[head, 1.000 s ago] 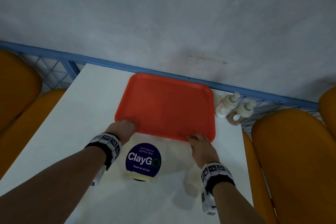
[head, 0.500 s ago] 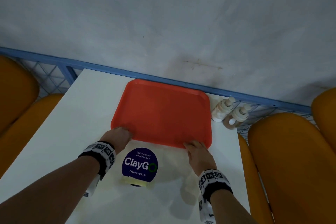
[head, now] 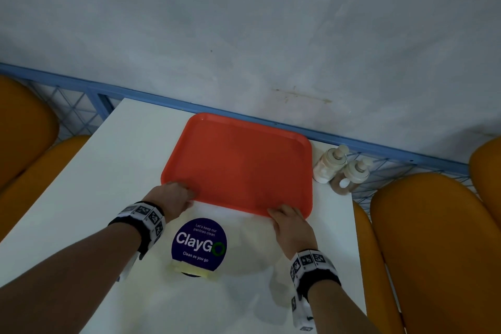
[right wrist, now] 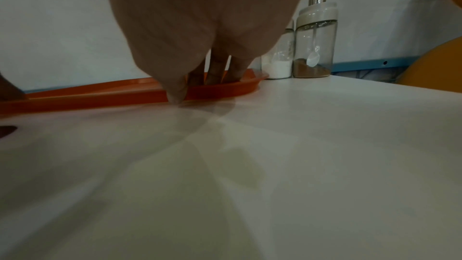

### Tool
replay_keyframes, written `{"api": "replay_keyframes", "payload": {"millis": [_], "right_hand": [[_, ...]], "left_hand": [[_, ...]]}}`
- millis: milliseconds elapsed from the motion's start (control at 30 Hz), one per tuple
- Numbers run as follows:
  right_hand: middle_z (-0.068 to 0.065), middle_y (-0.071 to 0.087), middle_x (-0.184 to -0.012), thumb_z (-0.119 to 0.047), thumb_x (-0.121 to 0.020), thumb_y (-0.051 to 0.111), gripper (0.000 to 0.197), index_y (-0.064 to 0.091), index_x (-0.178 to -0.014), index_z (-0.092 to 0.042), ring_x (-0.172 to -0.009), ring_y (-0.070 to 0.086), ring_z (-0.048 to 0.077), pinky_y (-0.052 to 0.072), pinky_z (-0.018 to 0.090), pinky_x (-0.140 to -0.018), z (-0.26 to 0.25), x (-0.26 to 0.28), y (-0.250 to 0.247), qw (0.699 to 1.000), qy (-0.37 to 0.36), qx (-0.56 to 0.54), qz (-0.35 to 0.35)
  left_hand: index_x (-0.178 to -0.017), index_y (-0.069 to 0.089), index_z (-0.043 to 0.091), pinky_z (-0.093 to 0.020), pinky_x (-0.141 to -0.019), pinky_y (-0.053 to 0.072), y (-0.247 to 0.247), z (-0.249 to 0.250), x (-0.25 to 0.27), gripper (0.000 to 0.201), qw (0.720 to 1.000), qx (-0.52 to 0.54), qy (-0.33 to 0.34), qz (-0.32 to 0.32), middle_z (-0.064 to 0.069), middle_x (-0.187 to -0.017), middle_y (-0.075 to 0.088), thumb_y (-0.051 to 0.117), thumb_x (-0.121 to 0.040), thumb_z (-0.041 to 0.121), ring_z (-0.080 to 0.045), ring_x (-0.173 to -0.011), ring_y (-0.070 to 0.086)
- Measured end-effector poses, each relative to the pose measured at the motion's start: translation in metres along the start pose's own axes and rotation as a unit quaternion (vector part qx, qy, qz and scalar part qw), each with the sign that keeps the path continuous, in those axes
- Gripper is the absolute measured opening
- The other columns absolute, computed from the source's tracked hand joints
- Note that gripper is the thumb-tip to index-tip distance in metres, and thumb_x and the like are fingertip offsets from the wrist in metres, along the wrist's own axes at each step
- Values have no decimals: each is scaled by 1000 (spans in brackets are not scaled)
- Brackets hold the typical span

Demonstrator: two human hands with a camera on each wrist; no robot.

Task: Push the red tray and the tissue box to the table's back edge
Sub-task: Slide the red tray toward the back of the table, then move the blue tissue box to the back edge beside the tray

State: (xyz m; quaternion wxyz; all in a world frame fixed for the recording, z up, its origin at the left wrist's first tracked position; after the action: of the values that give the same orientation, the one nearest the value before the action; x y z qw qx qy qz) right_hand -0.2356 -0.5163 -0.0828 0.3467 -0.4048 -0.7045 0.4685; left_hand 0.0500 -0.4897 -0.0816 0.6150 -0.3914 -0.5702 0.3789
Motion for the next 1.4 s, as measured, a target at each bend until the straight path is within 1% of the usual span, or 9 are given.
{"api": "replay_keyframes", "payload": {"millis": [300,433,633,733,833,933,1066,1233,1400], "right_hand": [[-5,61,-114,-20,-94,53,30,60,-122,-25,-106,52,21,56,39,-77,0,-1,-3,1000,-5,1,-1],[-3,56,-121,-33,-96,49,31,57,-124,-23,-113,47,21,52,38,-88,-3,-1,-1,999,16,-8,-35],[-1,43,-143,-36,-94,54,50,40,-141,-28,-130,37,24,40,41,-106,-6,12,-4,994,64,-19,-91],[-4,40,-146,-34,-94,53,48,41,-141,-30,-133,37,18,39,40,-108,-21,39,-11,992,81,-47,-87],[-5,46,-142,-30,-95,54,40,49,-135,-29,-129,42,15,36,33,-108,-63,80,-12,990,62,-90,-86],[-7,58,-128,-27,-93,59,30,58,-123,-31,-118,52,14,42,31,-102,-131,131,-7,991,14,-119,-58],[-13,63,-114,-23,-90,65,23,65,-110,-34,-106,58,7,48,32,-94,-235,198,13,982,-29,-182,-30],[-17,61,-114,-22,-90,66,25,64,-109,-36,-107,56,2,50,33,-94,-342,256,63,971,-71,-228,-34],[-11,45,-139,-41,-86,67,55,45,-136,-33,-125,45,9,45,43,-103,-404,268,104,961,-55,-267,-54]], "left_hand": [[-113,61,28,-42,-82,57,-2,1,1,23,1000,2,-19,9,5,-111,61,44,-99,25,-20,-101,61],[-123,58,26,-41,-91,54,-6,3,2,29,999,29,-12,-3,2,-124,58,46,-98,32,-21,-109,59],[-148,29,25,-42,-106,44,-17,-7,35,60,995,96,13,-31,-3,-152,35,54,-94,33,-25,-130,45],[-145,36,28,-36,-106,42,-33,-27,74,55,990,140,15,-5,-1,-148,42,55,-94,30,-22,-126,49],[-138,45,29,-31,-104,38,-38,-58,129,44,987,162,18,4,-1,-142,48,54,-95,32,-19,-120,51],[-134,50,32,-34,-110,34,-29,-101,197,40,984,175,12,0,0,-142,50,54,-95,37,-19,-130,44],[-132,52,32,-34,-102,43,-2,-161,294,40,977,212,-12,17,0,-134,57,56,-93,41,-18,-117,55],[-141,36,38,-38,-99,46,63,-222,389,74,954,295,-60,13,3,-143,48,51,-79,75,-17,-121,52],[-151,12,31,-53,-113,32,101,-239,439,118,950,297,-66,69,0,-159,24,57,-58,90,-23,-142,27]]}}
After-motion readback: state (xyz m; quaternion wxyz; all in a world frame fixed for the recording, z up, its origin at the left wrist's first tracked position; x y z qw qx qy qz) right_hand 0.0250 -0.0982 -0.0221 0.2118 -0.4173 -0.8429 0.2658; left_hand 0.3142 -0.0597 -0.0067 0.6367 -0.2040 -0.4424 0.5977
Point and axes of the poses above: each hand's wrist, its own x-axis away from the middle knuckle, its own y-axis out of the palm, z = x × y, the point moved 8 cm from there along -x, towards the middle knuckle
